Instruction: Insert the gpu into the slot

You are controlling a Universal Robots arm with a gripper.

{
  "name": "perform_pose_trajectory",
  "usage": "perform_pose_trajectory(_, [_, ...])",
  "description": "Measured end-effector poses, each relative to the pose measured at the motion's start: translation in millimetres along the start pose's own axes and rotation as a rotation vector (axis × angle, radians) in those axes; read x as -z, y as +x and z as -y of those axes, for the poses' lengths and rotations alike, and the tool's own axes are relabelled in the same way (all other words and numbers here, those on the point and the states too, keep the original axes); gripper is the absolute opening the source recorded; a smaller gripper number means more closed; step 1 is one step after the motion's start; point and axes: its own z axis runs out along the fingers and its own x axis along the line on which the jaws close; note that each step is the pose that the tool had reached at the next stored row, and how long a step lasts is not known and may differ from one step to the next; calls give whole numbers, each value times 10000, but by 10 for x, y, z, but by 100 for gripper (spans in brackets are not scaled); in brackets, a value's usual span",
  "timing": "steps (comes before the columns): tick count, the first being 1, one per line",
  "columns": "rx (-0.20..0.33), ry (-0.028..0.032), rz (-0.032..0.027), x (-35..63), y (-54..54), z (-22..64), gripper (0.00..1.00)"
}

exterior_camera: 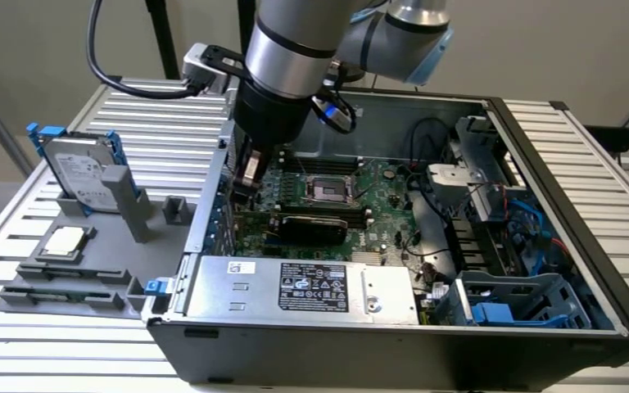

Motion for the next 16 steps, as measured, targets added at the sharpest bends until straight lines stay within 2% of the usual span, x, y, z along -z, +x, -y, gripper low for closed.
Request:
perform_pose_trajectory(5, [-93,-30,28,6,-8,-6,11])
perform_pose_trajectory(11, [-203,-108,50,13,-10,-15,11])
perform_pose_trajectory(16, [-307,-135,47,13,-13,-15,11])
